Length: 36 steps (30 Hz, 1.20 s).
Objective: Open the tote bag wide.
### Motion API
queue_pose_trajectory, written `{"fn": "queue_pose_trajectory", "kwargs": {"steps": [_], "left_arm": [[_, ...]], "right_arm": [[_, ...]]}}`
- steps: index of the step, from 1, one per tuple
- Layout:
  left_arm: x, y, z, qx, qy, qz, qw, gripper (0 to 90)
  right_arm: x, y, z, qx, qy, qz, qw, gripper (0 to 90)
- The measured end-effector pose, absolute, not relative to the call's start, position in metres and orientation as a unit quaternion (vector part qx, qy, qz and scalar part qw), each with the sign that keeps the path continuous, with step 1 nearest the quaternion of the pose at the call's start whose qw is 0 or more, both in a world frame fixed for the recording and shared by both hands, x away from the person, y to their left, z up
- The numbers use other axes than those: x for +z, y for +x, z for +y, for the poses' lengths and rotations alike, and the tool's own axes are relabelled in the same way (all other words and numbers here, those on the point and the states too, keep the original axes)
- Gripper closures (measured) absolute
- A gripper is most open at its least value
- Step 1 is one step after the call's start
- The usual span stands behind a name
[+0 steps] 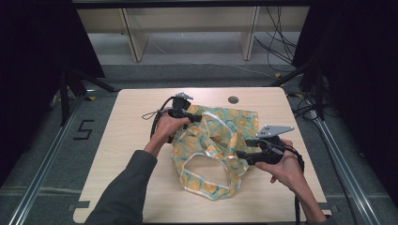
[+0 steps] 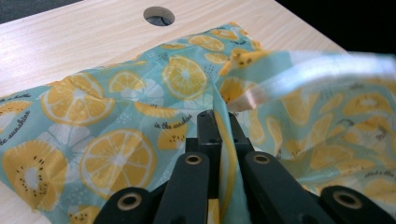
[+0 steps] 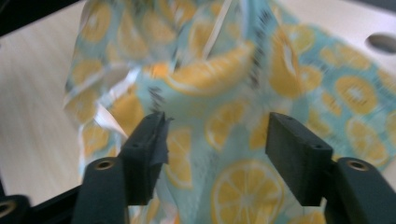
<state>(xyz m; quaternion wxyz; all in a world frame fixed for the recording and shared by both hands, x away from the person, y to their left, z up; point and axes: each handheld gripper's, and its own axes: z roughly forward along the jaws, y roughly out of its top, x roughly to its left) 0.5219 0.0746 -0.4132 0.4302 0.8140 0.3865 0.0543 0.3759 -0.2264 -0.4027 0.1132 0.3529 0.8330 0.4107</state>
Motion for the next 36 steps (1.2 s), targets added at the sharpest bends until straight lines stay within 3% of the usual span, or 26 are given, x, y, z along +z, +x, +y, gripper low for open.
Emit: {"fn": "queue_pose_trajectory", "kwargs": {"steps": [7,11,15,17,18,19,20,21,26,36], "left_arm": [[-0.414,0.523,0.077,0.044,0.809,0.394,0.434,89.3],[-0.415,0.523,0.077,0.04,0.81,0.392,0.435,89.3],[-0.415,0.522,0.077,0.035,0.812,0.388,0.434,89.3],[-0.417,0.521,0.079,0.03,0.813,0.383,0.437,89.3],[-0.417,0.52,0.08,0.027,0.813,0.384,0.438,89.3],[-0.417,0.52,0.081,0.024,0.813,0.38,0.44,89.3],[-0.417,0.52,0.081,0.024,0.813,0.38,0.44,89.3],[-0.417,0.518,0.082,0.021,0.813,0.376,0.443,89.3],[-0.413,0.514,0.087,0.019,0.814,0.369,0.449,89.3],[-0.395,0.518,0.105,0.024,0.778,0.385,0.496,89.2]], "right_arm": [[-0.429,0.383,-0.217,0.377,0.355,0.851,0.084,32.1],[-0.441,0.402,-0.203,0.358,0.362,0.854,0.11,28.9],[-0.45,0.421,-0.194,0.34,0.371,0.854,0.133,32.0],[-0.46,0.447,-0.191,0.33,0.373,0.856,0.14,49.6],[-0.463,0.454,-0.19,0.325,0.364,0.862,0.138,63.2],[-0.465,0.458,-0.19,0.324,0.357,0.864,0.141,70.2],[-0.465,0.458,-0.19,0.324,0.357,0.864,0.141,70.2],[-0.471,0.469,-0.191,0.333,0.356,0.861,0.146,88.6],[-0.454,0.476,-0.202,0.352,0.364,0.852,0.132,90.0],[-0.384,0.489,-0.224,0.437,0.378,0.795,0.186,90.0]]}}
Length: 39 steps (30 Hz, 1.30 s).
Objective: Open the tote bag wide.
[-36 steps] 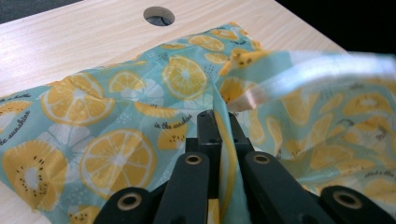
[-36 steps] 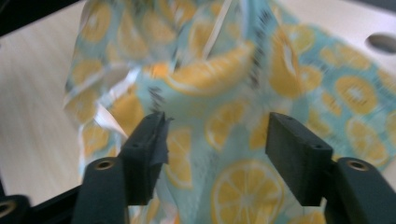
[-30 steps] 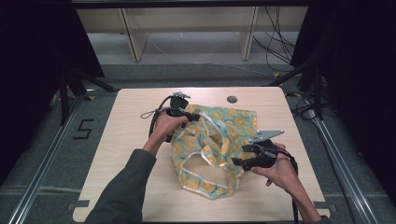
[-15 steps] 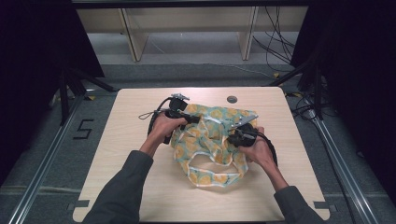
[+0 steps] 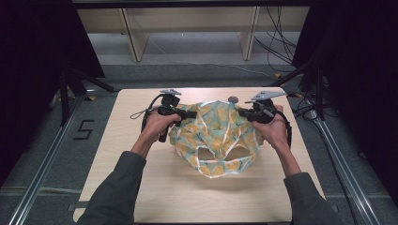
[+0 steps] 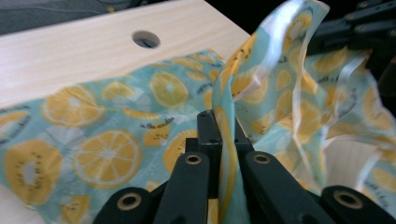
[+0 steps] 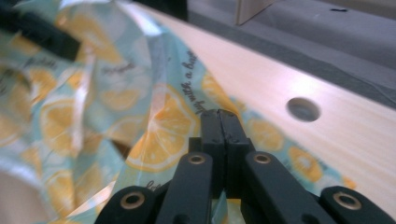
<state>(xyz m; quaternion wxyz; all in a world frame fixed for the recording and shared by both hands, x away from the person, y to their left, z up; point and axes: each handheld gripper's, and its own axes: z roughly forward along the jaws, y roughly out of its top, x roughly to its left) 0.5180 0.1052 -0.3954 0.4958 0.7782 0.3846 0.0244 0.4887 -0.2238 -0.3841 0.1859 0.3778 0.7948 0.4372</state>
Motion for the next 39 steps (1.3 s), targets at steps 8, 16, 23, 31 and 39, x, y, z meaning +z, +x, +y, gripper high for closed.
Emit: {"fn": "queue_pose_trajectory", "kwargs": {"steps": [8,16,23,31,39], "left_arm": [[-0.427,0.54,0.11,0.055,0.779,0.435,0.448,89.1],[-0.466,0.551,0.118,0.017,0.752,0.494,0.436,89.2],[-0.463,0.549,0.117,0.025,0.761,0.49,0.424,89.1],[-0.463,0.55,0.112,0.024,0.757,0.496,0.425,89.2],[-0.463,0.551,0.111,0.019,0.751,0.502,0.428,89.1]], "right_arm": [[-0.419,0.532,-0.212,0.367,0.425,0.806,0.187,90.0],[-0.469,0.549,-0.205,0.313,0.452,0.82,0.156,90.0],[-0.447,0.531,-0.204,0.378,0.434,0.806,0.138,67.1],[-0.404,0.46,-0.185,0.44,0.304,0.842,0.068,51.8],[-0.421,0.416,-0.155,0.415,0.254,0.873,0.034,46.3]]}}
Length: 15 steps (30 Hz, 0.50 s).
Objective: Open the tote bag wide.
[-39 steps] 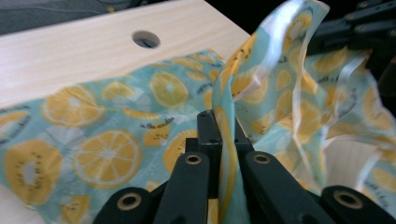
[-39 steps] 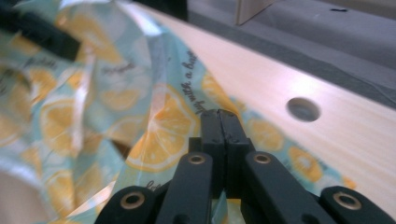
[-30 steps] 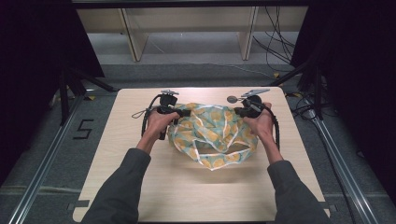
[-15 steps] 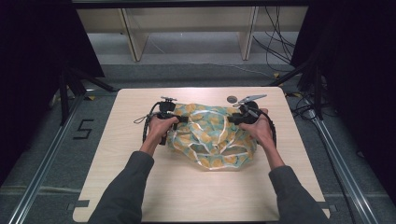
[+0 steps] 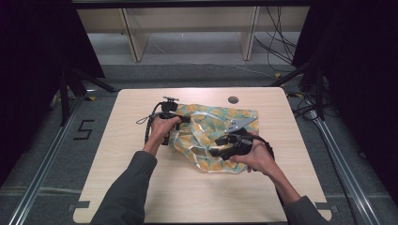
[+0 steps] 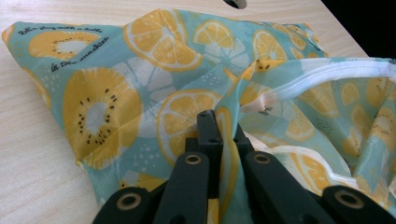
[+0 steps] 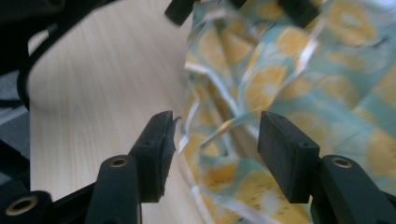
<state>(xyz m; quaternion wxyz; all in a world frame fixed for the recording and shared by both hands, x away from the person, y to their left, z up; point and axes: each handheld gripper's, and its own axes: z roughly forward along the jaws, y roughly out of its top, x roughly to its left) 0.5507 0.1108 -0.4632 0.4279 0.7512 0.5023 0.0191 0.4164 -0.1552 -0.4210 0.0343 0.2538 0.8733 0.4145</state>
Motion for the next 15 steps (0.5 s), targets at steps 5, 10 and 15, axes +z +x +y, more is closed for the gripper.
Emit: {"fn": "queue_pose_trajectory", "kwargs": {"steps": [5,10,15], "left_arm": [[-0.463,0.55,0.111,0.021,0.756,0.498,0.423,89.0],[-0.463,0.55,0.111,0.016,0.756,0.497,0.425,88.8],[-0.462,0.549,0.112,0.019,0.762,0.489,0.425,86.4]], "right_arm": [[-0.44,0.412,-0.14,0.376,0.254,0.89,0.055,48.3],[-0.449,0.421,-0.138,0.361,0.238,0.898,0.074,87.0],[-0.438,0.43,-0.146,0.374,0.25,0.889,0.09,90.0]]}}
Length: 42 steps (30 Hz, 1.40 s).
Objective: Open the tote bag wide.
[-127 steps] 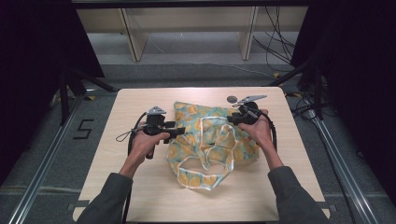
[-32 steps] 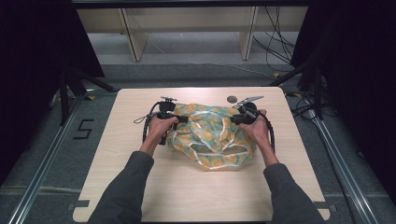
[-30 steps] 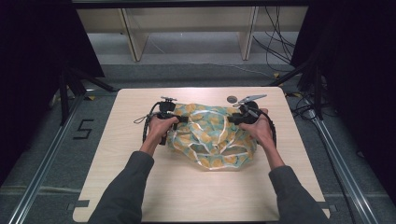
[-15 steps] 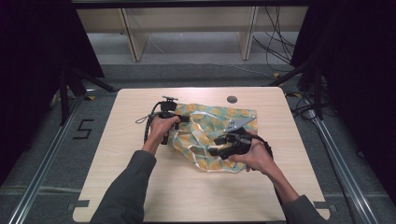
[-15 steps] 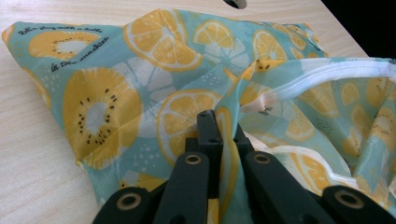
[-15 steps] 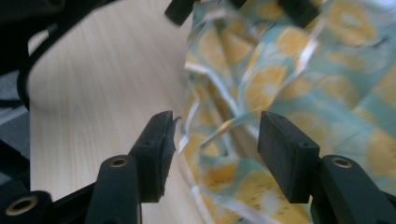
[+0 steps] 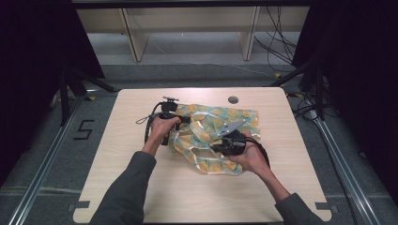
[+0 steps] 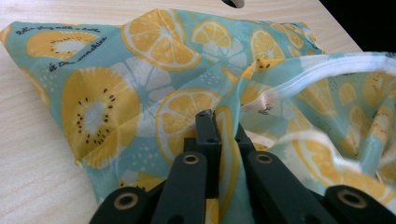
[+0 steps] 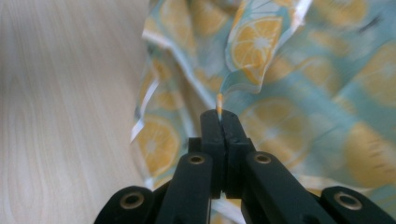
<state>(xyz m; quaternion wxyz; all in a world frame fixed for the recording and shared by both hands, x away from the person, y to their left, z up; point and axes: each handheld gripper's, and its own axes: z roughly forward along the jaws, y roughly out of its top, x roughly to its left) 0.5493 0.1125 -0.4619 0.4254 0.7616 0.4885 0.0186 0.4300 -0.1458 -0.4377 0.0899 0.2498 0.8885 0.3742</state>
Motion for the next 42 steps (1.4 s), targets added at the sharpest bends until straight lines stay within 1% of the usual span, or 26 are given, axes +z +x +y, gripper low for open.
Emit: {"fn": "queue_pose_trajectory", "kwargs": {"steps": [1,4,6,7,9,10,11,12,14,15,16,19,23,24,25,26,27,28,29,31,34,35,39,42], "left_arm": [[-0.461,0.548,0.111,0.016,0.759,0.49,0.429,84.9],[-0.458,0.546,0.112,0.023,0.762,0.483,0.431,83.2],[-0.454,0.545,0.113,0.022,0.767,0.475,0.431,81.7],[-0.453,0.543,0.112,0.022,0.763,0.477,0.437,79.7],[-0.448,0.54,0.114,0.022,0.768,0.467,0.437,76.9],[-0.445,0.539,0.114,0.024,0.767,0.465,0.44,74.0],[-0.445,0.539,0.114,0.024,0.767,0.465,0.44,72.4],[-0.437,0.534,0.117,0.03,0.77,0.454,0.447,72.0],[-0.429,0.529,0.119,0.038,0.769,0.446,0.456,68.6],[-0.429,0.529,0.119,0.038,0.769,0.446,0.456,65.7],[-0.42,0.524,0.12,0.05,0.767,0.441,0.463,64.7],[-0.409,0.517,0.118,0.063,0.77,0.426,0.471,62.7],[-0.402,0.515,0.11,0.069,0.775,0.415,0.471,52.4],[-0.403,0.517,0.101,0.058,0.792,0.407,0.452,50.1],[-0.404,0.519,0.098,0.059,0.806,0.403,0.43,47.3],[-0.409,0.523,0.093,0.068,0.815,0.408,0.406,45.4],[-0.409,0.523,0.093,0.068,0.815,0.408,0.406,44.4],[-0.42,0.53,0.089,0.034,0.821,0.417,0.389,42.7],[-0.426,0.532,0.086,0.02,0.824,0.422,0.377,41.0],[-0.433,0.534,0.085,0.01,0.845,0.406,0.349,39.2],[-0.442,0.532,0.078,-0.004,0.843,0.407,0.352,34.1],[-0.442,0.532,0.078,-0.002,0.853,0.396,0.34,30.9],[-0.443,0.528,0.071,-0.007,0.864,0.379,0.33,25.7],[-0.443,0.528,0.068,-0.004,0.867,0.374,0.329,24.2]], "right_arm": [[-0.433,0.432,-0.148,0.376,0.249,0.888,0.089,90.0],[-0.412,0.447,-0.155,0.391,0.256,0.876,0.119,90.0],[-0.401,0.461,-0.159,0.394,0.268,0.867,0.144,90.0],[-0.395,0.469,-0.161,0.398,0.28,0.86,0.151,90.0],[-0.384,0.487,-0.165,0.394,0.299,0.855,0.159,90.0],[-0.381,0.495,-0.165,0.404,0.312,0.843,0.17,90.0],[-0.377,0.505,-0.166,0.397,0.316,0.845,0.17,90.0],[-0.375,0.515,-0.167,0.396,0.33,0.838,0.181,90.0],[-0.373,0.533,-0.17,0.387,0.344,0.835,0.187,90.0],[-0.373,0.533,-0.17,0.387,0.344,0.835,0.187,90.0],[-0.377,0.549,-0.171,0.38,0.361,0.83,0.192,90.0],[-0.386,0.568,-0.174,0.362,0.373,0.829,0.206,90.0],[-0.407,0.585,-0.174,0.333,0.399,0.831,0.199,90.0],[-0.413,0.588,-0.173,0.337,0.404,0.825,0.205,90.0],[-0.417,0.588,-0.172,0.331,0.412,0.827,0.193,90.0],[-0.42,0.59,-0.172,0.331,0.41,0.828,0.194,90.0],[-0.425,0.591,-0.171,0.33,0.412,0.828,0.189,90.0],[-0.427,0.591,-0.171,0.322,0.411,0.832,0.189,90.0],[-0.431,0.592,-0.17,0.323,0.413,0.83,0.191,90.0],[-0.435,0.593,-0.17,0.322,0.415,0.831,0.185,90.0],[-0.443,0.593,-0.172,0.314,0.409,0.838,0.18,90.0],[-0.448,0.592,-0.172,0.309,0.41,0.84,0.177,90.0],[-0.458,0.59,-0.171,0.303,0.42,0.839,0.169,90.0],[-0.461,0.591,-0.171,0.312,0.418,0.836,0.172,90.0]]}}
